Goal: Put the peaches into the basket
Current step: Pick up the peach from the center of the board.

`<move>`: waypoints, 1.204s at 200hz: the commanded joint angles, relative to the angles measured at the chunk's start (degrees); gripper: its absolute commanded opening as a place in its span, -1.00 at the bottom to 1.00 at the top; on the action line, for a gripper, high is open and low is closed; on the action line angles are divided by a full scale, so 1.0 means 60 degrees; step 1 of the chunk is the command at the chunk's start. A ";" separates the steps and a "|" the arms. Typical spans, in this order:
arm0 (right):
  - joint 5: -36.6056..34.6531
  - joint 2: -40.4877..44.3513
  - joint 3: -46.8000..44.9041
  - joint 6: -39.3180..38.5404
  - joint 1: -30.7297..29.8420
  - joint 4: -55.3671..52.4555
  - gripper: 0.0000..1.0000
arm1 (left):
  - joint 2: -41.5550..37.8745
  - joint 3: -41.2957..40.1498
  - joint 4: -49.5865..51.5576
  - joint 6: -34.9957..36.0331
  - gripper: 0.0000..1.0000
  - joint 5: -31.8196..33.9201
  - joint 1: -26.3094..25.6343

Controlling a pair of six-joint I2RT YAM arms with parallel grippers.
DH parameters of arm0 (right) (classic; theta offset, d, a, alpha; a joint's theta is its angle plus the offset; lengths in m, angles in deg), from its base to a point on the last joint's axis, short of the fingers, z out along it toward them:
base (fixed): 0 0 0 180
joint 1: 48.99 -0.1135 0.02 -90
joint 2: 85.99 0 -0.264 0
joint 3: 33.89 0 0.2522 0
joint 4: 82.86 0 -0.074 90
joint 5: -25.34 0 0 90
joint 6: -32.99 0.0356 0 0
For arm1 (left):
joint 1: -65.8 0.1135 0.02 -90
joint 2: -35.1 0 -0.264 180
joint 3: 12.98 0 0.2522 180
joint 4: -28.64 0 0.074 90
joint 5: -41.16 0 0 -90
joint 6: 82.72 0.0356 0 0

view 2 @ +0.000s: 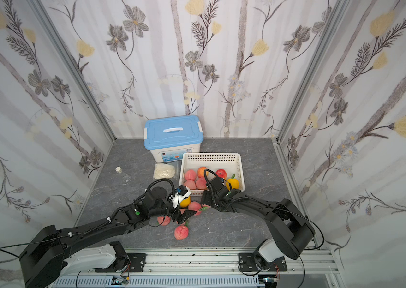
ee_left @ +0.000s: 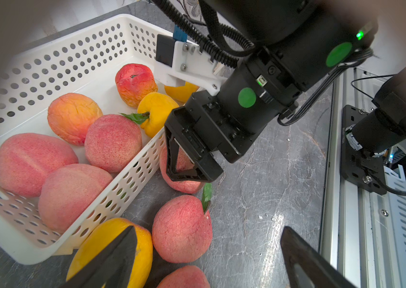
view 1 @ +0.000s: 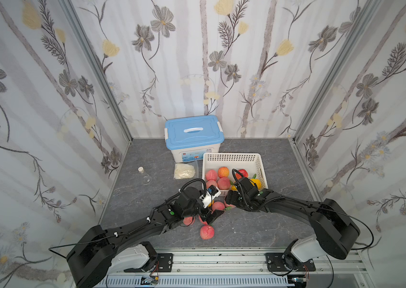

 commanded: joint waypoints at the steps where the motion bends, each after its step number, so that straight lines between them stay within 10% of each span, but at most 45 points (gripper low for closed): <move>1: -0.0156 -0.0015 -0.0023 0.0183 -0.0001 0.0447 0.57 | 0.0006 0.0022 -0.0315 0.0118 0.82 -0.0009 -0.0005; 146: -0.1223 0.5185 0.0947 -0.1499 0.0327 -0.4787 0.30 | 0.0089 -0.0013 -0.0540 -0.0041 0.83 -0.0035 0.0001; 241: -0.1070 -0.0113 0.5972 -0.4764 0.2966 -0.4698 0.28 | 0.0036 -0.0047 -0.0643 -0.0132 0.82 -0.0013 0.0002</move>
